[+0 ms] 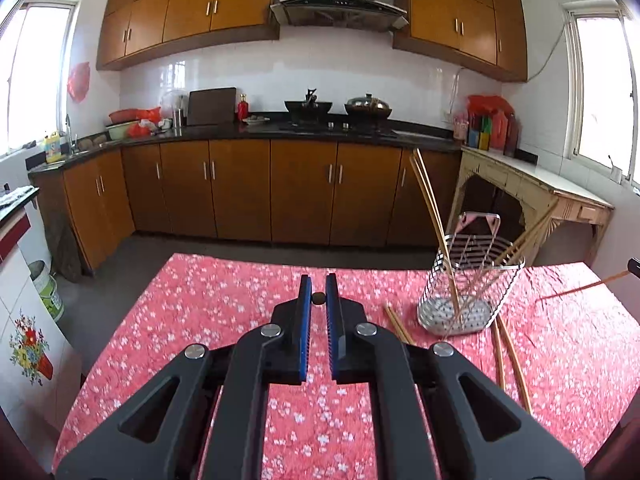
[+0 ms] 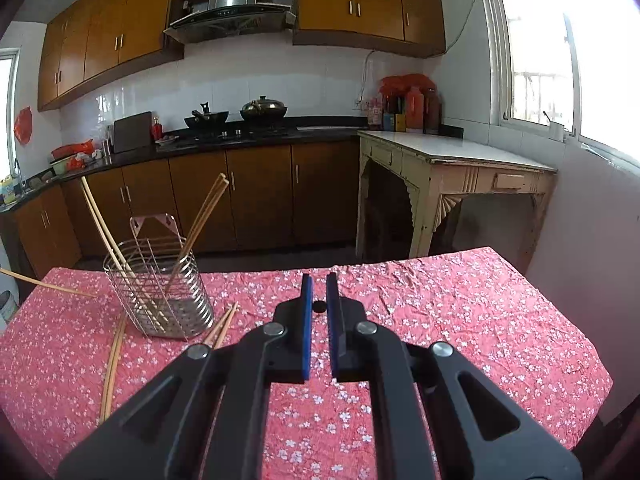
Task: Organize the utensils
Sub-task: 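Lift both held chopsticks and carry them over the wire holder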
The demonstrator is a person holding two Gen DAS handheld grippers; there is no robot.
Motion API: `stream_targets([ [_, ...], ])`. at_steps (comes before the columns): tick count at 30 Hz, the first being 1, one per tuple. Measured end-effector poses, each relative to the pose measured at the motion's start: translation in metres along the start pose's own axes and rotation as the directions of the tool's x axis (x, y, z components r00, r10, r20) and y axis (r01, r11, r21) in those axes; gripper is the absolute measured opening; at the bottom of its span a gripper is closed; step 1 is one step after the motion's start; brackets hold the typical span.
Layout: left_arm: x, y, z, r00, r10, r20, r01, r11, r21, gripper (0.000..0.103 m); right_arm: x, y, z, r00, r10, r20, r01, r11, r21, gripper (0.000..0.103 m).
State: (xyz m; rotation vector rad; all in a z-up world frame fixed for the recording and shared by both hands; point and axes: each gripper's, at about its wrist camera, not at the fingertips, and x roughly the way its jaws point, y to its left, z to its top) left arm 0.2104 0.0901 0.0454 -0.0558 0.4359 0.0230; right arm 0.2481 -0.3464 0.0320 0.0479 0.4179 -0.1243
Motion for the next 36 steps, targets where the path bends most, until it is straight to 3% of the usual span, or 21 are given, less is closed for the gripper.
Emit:
stream_targets([
  [20, -0.022, -0.001, 0.041, 0.995, 0.020, 0.097, -0.019, 1.000, -0.010, 0.007, -0.031, 0.010, 0.050, 0.991, 0.108, 0.081, -0.110, 0.994, 0.022, 0.007],
  [28, -0.035, -0.018, 0.059, 0.992, -0.026, 0.123, 0.027, 1.000, -0.004, 0.007, -0.050, 0.026, 0.077, 0.976, 0.197, 0.097, -0.201, 0.979, 0.029, 0.007],
  [36, -0.052, -0.064, 0.115, 0.972, -0.111, 0.206, 0.109, 0.994, 0.024, 0.007, -0.070, 0.061, 0.137, 0.944, 0.289, 0.161, -0.293, 0.956, 0.003, 0.007],
])
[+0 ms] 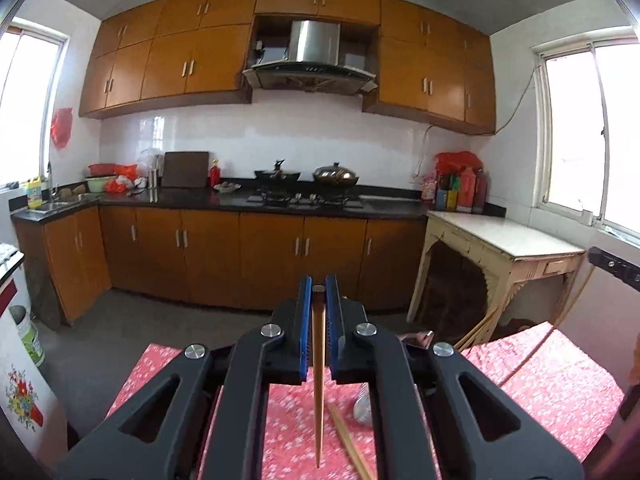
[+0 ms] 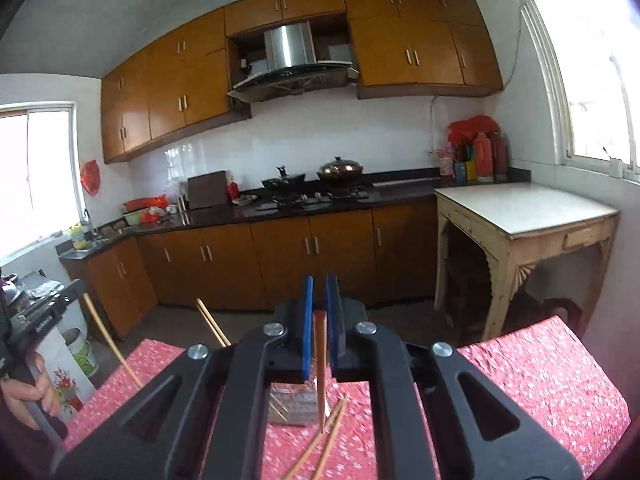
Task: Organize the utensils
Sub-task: 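Lift both held chopsticks and carry them over the wire holder, then open the left tool over the wire holder while the right tool opens too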
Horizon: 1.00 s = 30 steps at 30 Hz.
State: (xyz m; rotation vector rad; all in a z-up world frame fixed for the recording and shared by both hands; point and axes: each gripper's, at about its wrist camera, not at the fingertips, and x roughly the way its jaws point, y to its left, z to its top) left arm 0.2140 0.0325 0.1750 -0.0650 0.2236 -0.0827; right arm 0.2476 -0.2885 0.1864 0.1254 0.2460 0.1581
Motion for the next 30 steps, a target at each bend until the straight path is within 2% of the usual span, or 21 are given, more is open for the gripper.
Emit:
stream_targets([
  [6, 0.015, -0.033, 0.036, 0.997, -0.055, 0.054, 0.057, 0.998, -0.030, 0.007, 0.024, 0.029, 0.033, 0.999, 0.017, 0.050, -0.016, 0.999, -0.029, 0.007],
  [11, 0.042, -0.052, 0.050, 0.995, -0.058, 0.082, 0.062, 0.997, -0.050, 0.007, 0.052, 0.039, 0.043, 0.998, 0.031, 0.051, -0.030, 0.999, -0.024, 0.007],
  [16, 0.082, -0.061, 0.040, 0.997, -0.037, 0.061, 0.041, 0.996, -0.075, 0.007, 0.090, 0.040, 0.040, 0.999, 0.037, 0.024, -0.036, 0.999, -0.021, 0.007],
  [23, 0.129, -0.061, 0.015, 1.000, -0.014, -0.011, 0.013, 0.995, -0.098, 0.007, 0.144, 0.032, 0.019, 0.996, 0.056, -0.076, -0.055, 0.998, 0.008, 0.007],
  [30, 0.149, -0.061, -0.002, 0.998, -0.010, -0.065, 0.005, 0.997, -0.080, 0.007, 0.182, 0.023, -0.005, 0.983, 0.082, -0.165, -0.074, 0.996, 0.054, 0.007],
])
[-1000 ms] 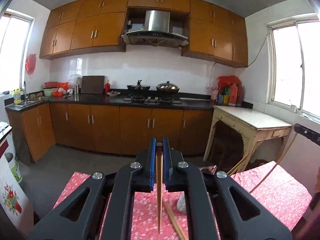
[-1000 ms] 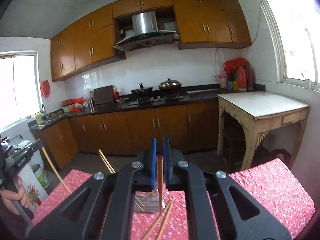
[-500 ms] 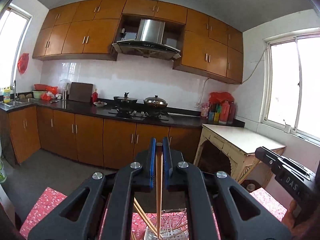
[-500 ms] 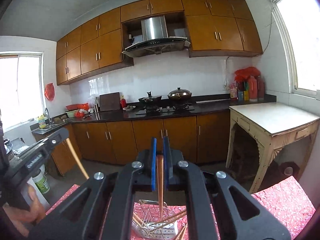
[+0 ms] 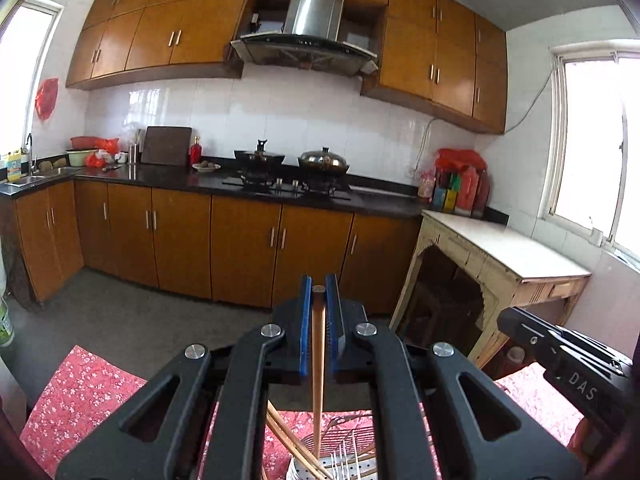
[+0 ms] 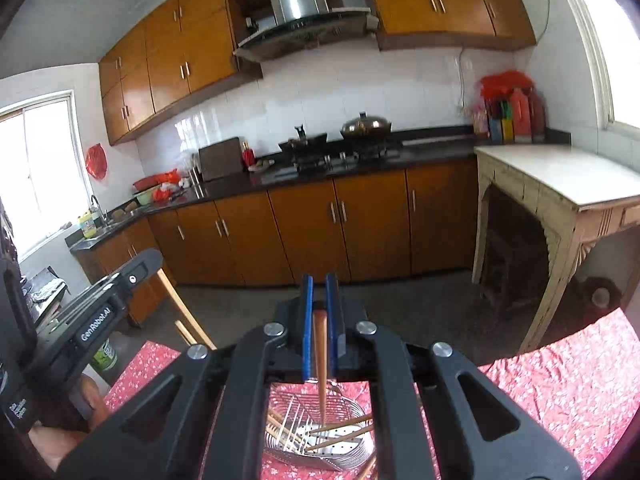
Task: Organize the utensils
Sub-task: 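Open the left tool over the wire holder while the right tool opens too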
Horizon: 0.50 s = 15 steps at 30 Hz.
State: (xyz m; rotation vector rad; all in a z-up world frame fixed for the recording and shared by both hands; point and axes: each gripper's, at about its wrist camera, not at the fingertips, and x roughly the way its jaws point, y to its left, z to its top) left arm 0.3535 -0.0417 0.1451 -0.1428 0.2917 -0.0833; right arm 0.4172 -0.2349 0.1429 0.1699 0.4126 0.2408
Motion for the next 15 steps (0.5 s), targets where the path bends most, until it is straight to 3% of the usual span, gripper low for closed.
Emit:
stream_targets([
  [5, 0.005, 0.004, -0.004, 0.999, 0.015, -0.032, -0.015, 1.000, 0.003, 0.007, 0.017, -0.006, -0.012, 0.998, -0.005, -0.055, 0.006, 1.000, 0.014, 0.008],
  [7, 0.004, 0.005, -0.003, 0.999, 0.024, -0.041, -0.024, 1.000, 0.002, 0.007, 0.018, -0.006, -0.014, 0.997, -0.043, -0.061, 0.043, 0.999, 0.000, 0.010],
  [9, -0.001, 0.008, 0.000, 0.999, 0.037, -0.040, -0.036, 0.999, 0.005, 0.009, 0.016, -0.008, -0.015, 0.996, -0.068, -0.055, 0.068, 0.998, -0.005, 0.031],
  [13, -0.011, 0.011, 0.003, 0.997, 0.067, -0.033, -0.067, 0.998, 0.006, 0.040, 0.004, -0.015, -0.014, 0.994, -0.102, -0.041, 0.102, 0.995, 0.015, 0.034],
  [15, -0.016, 0.011, 0.005, 0.997, 0.073, -0.028, -0.072, 0.997, 0.011, 0.041, -0.003, -0.017, -0.012, 0.993, -0.109, -0.036, 0.110, 0.994, 0.018, 0.034],
])
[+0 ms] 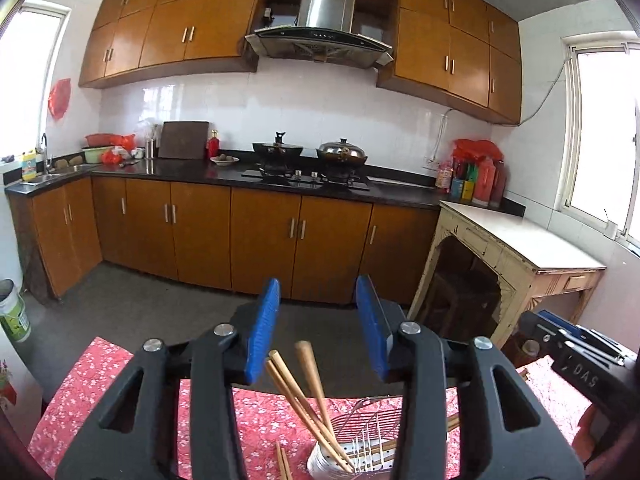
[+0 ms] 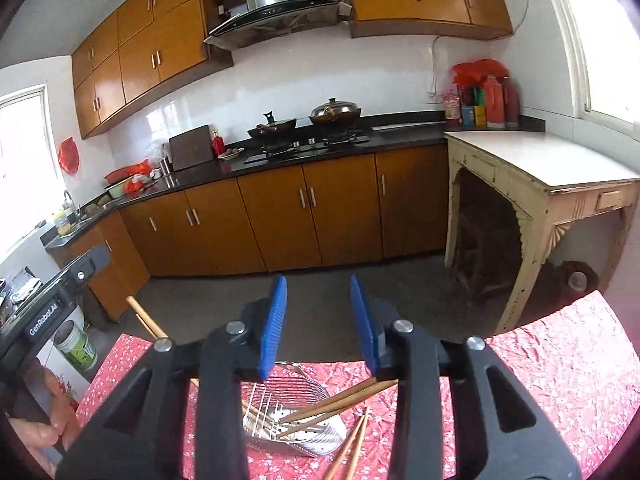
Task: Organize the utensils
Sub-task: 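Open the left tool over the wire holder while the right tool opens too, then move both tools back to the cloth above the next chopsticks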
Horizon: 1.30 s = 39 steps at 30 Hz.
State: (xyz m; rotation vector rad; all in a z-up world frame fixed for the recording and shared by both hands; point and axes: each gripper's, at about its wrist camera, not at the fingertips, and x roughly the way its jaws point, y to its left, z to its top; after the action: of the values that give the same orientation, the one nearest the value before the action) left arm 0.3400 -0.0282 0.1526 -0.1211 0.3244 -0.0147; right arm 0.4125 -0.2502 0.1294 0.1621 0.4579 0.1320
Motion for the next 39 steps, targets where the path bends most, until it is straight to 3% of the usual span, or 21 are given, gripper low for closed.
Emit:
stream_targets([
  [14, -0.054, 0.008, -0.014, 0.999, 0.039, -0.006, -0.039, 0.997, 0.066, 0.046, -0.056, -0.008, -0.020, 0.999, -0.041, 0.016, 0.041, 0.999, 0.019, 0.034],
  [19, -0.071, 0.021, -0.046, 0.998, 0.056, -0.040, -0.053, 0.995, 0.083, 0.054, -0.069, -0.026, -0.059, 0.997, -0.067, -0.025, 0.068, 0.997, 0.041, 0.034],
  [23, -0.079, 0.041, -0.094, 0.992, 0.078, -0.098, -0.067, 0.992, 0.108, 0.056, -0.068, -0.044, -0.115, 0.989, -0.110, -0.100, 0.113, 0.993, 0.028, 0.034],
  [27, -0.071, 0.057, -0.159, 0.974, 0.087, -0.209, -0.062, 0.990, 0.124, 0.057, -0.049, -0.051, -0.187, 0.967, -0.130, -0.220, 0.129, 0.991, -0.019, 0.034],
  [30, -0.061, 0.059, -0.199, 0.954, 0.083, -0.289, -0.047, 0.990, 0.130, 0.057, -0.029, -0.046, -0.238, 0.941, -0.101, -0.325, 0.094, 0.995, -0.037, 0.034],
  [34, -0.047, 0.058, -0.229, 0.926, 0.066, -0.372, -0.029, 0.994, 0.106, 0.057, -0.016, -0.033, -0.265, 0.926, -0.053, -0.375, 0.047, 0.999, -0.025, 0.034],
  [39, -0.038, 0.052, -0.249, 0.901, 0.016, -0.434, 0.024, 0.996, 0.085, 0.057, 0.000, -0.016, -0.271, 0.917, -0.063, -0.393, 0.043, 0.997, -0.060, 0.034],
])
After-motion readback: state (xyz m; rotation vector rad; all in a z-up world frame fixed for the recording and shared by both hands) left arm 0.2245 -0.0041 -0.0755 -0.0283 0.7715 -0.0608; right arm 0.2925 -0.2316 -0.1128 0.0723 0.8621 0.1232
